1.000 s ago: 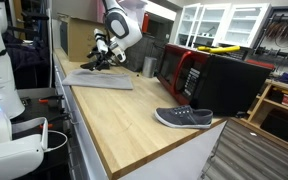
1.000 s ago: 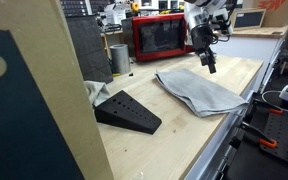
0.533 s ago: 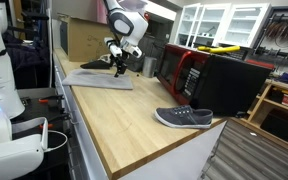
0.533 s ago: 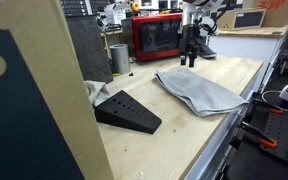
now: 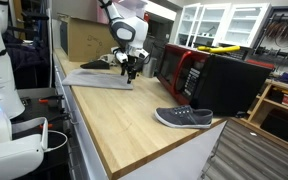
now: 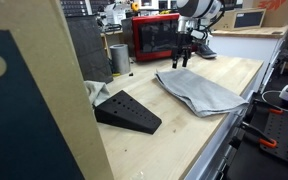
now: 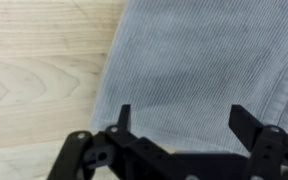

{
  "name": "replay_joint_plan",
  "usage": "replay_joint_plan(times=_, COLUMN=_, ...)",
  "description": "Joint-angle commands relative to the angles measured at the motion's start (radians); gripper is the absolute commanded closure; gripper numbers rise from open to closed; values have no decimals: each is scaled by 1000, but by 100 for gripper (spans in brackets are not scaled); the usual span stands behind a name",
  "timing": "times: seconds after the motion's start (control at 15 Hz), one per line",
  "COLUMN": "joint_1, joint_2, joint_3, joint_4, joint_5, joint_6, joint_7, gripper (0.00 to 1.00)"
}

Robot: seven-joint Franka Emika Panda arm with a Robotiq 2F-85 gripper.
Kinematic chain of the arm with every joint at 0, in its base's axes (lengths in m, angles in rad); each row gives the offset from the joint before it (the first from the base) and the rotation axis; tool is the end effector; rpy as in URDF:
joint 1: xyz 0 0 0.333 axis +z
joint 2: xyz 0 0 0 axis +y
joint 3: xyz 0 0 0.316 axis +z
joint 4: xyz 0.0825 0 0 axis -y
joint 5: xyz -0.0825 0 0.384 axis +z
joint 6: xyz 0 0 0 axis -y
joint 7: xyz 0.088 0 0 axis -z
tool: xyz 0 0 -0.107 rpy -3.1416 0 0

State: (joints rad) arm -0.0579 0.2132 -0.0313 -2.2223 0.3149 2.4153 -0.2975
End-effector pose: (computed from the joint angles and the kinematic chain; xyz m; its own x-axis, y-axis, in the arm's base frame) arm 0.5434 -0.0469 0.2772 0.9994 -0.0310 0.0165 -0.0271 -0.9797 -0.1986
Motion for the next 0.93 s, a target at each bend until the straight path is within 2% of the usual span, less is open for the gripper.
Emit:
replay_joint_plan(times=0.0, joint_1=5, joint_2=28, joint_3=-1, joint_4=30, joint_5=-78, joint_6=59, joint_7=113, gripper=0)
replay_joint_plan(times=0.4, joint_1=-15, joint_2=42, joint_3=-25, joint_4=39, joint_5=-179, joint_6=79, joint_7=194, gripper=0)
replay_joint_plan(times=0.6, joint_1=-46, joint_2=47, joint_3=-25, joint_4=47, joint_5=-146, joint_6=34, joint_7=179, gripper=0)
replay_joint_plan(times=0.87, joint_1=-76, joint_2=74, joint_3=-12, joint_4=56, joint_5=-105, joint_6=32, joint_7=151, gripper=0)
